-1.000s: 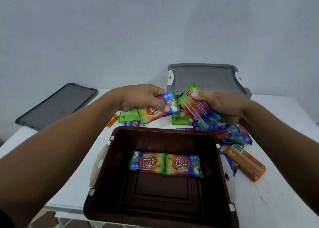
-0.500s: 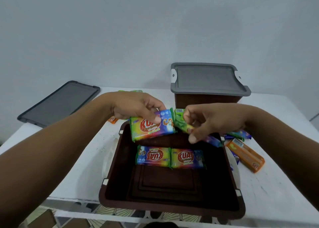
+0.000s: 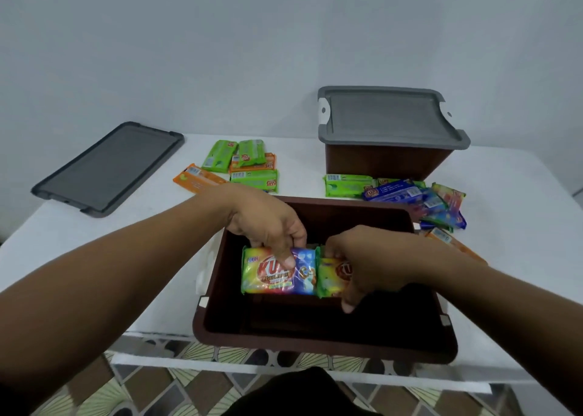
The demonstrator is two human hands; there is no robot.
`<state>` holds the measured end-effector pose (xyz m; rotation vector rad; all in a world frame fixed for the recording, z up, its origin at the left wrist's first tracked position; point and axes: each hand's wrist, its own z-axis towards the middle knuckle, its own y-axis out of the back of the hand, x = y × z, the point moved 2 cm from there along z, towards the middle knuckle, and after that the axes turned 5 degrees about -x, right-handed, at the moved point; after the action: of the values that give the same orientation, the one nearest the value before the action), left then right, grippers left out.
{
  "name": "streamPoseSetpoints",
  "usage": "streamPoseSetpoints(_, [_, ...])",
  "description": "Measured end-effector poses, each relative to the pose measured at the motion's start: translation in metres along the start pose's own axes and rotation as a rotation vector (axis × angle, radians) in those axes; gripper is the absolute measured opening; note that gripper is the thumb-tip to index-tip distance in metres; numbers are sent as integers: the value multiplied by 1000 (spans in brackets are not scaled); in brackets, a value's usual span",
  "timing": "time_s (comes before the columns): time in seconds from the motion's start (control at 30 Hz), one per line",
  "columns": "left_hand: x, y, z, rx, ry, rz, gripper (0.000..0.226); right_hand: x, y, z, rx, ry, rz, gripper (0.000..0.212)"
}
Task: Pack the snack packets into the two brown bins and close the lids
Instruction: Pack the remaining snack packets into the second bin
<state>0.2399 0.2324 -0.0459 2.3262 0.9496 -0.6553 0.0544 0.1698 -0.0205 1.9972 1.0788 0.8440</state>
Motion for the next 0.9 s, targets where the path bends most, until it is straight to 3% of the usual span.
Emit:
streamPoseSetpoints(0.27, [2, -29, 27, 75, 113, 159, 11, 1, -42, 7, 9, 18, -120, 74])
streamPoseSetpoints(0.4, [2, -39, 36, 67, 138, 316, 30, 1, -55, 11, 36, 8, -150, 70])
streamPoseSetpoints(0.57, [-1, -42, 38, 39, 121, 421, 28, 1, -58, 13, 68, 2, -145, 71])
streamPoseSetpoints(0.67, [-3, -43, 38, -29, 108, 494, 41, 2, -55, 11, 75, 6, -147, 71])
streamPoseSetpoints(0.9, [3, -42, 40, -92, 151, 479, 38, -11, -40, 13, 121, -40, -131, 46])
